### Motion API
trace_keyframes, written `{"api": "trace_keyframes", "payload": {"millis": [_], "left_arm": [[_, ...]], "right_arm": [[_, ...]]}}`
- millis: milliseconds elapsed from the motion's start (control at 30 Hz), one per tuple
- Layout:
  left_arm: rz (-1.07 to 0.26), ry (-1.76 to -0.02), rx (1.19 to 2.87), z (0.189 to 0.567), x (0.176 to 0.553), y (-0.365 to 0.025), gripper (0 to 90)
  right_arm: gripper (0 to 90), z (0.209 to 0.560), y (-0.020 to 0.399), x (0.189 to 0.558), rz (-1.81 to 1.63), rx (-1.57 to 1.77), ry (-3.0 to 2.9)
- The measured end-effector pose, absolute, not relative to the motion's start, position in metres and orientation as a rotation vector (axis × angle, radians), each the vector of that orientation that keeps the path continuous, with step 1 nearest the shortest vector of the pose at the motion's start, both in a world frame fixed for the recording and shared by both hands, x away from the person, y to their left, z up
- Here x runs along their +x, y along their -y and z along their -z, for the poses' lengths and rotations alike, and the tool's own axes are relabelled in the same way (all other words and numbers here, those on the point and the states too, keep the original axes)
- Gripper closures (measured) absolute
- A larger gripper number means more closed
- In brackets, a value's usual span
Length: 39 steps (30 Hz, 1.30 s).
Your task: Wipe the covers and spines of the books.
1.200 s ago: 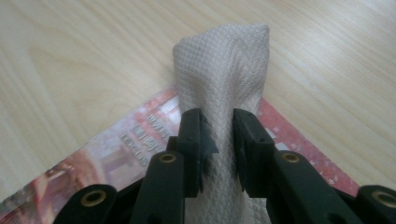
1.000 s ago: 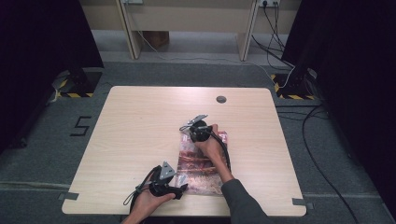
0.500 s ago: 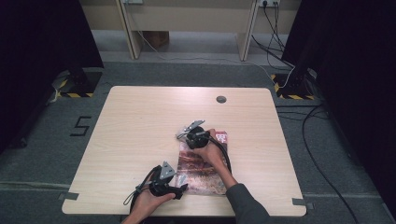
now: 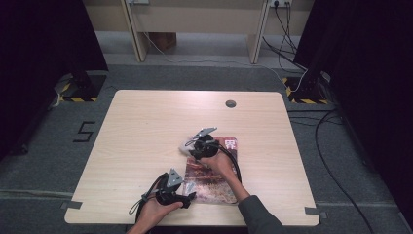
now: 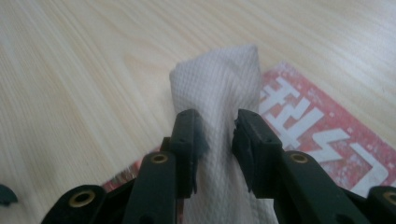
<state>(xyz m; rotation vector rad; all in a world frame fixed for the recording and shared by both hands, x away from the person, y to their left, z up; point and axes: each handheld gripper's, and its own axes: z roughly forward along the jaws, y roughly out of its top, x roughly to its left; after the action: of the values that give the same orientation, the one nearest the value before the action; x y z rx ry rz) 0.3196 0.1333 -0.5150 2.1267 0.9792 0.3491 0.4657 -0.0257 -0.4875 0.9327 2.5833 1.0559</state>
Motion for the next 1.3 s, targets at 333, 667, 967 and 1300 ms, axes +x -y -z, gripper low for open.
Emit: {"api": "trace_keyframes", "payload": {"millis": [333, 667, 967, 1300], "left_arm": [[-0.36, -0.974, 2.131, 0.515, 0.319, -0.133, 15.9], [-0.363, -0.974, 2.132, 0.515, 0.319, -0.133, 15.9], [-0.361, -0.983, 2.119, 0.516, 0.318, -0.133, 15.7], [-0.359, -0.987, 2.114, 0.516, 0.318, -0.133, 15.7]], "right_arm": [[75.3, 0.492, 0.021, 0.482, -0.892, 0.931, -2.529], [74.4, 0.492, 0.02, 0.49, -0.856, 0.945, -2.514], [74.4, 0.493, 0.023, 0.452, -0.899, 0.788, -2.608], [74.2, 0.495, 0.082, 0.457, -0.925, 0.939, -2.519]]}}
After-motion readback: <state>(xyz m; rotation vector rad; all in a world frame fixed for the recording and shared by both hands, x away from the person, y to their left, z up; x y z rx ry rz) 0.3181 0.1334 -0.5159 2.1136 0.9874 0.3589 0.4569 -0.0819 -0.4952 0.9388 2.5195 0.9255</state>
